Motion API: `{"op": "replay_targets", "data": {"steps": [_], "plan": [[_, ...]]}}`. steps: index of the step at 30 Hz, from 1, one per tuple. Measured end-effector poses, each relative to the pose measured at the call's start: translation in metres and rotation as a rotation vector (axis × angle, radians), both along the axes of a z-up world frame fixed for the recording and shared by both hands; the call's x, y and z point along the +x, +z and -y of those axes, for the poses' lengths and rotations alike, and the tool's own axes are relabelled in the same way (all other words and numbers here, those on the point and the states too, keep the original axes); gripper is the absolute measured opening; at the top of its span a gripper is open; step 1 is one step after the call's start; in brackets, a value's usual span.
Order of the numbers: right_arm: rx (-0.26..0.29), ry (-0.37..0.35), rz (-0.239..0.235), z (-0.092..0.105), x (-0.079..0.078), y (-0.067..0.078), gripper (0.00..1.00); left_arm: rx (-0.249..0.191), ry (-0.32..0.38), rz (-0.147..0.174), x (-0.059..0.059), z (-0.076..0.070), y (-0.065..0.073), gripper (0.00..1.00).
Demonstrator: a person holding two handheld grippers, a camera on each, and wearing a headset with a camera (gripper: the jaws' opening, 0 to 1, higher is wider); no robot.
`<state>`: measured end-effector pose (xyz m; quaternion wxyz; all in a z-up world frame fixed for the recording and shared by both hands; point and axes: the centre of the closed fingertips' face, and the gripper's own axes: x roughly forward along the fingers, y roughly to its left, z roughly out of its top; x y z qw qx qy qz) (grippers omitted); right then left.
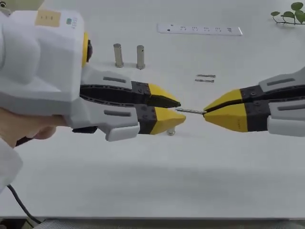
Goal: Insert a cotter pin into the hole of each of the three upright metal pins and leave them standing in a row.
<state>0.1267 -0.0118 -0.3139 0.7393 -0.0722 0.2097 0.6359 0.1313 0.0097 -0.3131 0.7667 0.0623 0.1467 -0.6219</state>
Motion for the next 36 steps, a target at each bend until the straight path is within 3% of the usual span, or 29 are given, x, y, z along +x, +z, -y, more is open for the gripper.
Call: {"op": "replay_targets", "data": {"steps": [2,4,8,11,13,18,27,36], "plan": [[-0.007,-0.013,0.02,0.002,0.004,-0.004,0.0,0.011,0.009,-0.008,0.003,-0.002,-0.003,0.15],[-0.027,-0.031,0.095,0.006,0.013,-0.008,0.0,0.027,0.019,-0.003,0.006,-0.003,-0.007,0.16],[-0.058,-0.052,0.122,0.011,0.017,-0.022,0.0,0.054,0.045,-0.007,0.015,-0.006,-0.017,0.19],[-0.075,-0.075,0.129,0.014,0.023,-0.032,0.0,0.08,0.054,-0.003,0.019,-0.005,-0.024,0.2],[-0.086,-0.089,0.13,0.016,0.025,-0.04,0.0,0.092,0.072,-0.029,0.023,-0.003,-0.03,0.19],[-0.117,-0.119,0.125,0.02,0.033,-0.057,0.0,0.146,0.083,-0.028,0.032,-0.001,-0.045,0.21],[-0.173,-0.13,0.116,0.022,0.047,-0.085,0.0,0.261,0.072,-0.002,0.052,-0.002,-0.077,0.19],[-0.196,-0.129,0.105,0.018,0.057,-0.101,0.0,0.354,0.045,0.037,0.067,-0.001,-0.102,0.18]]}}
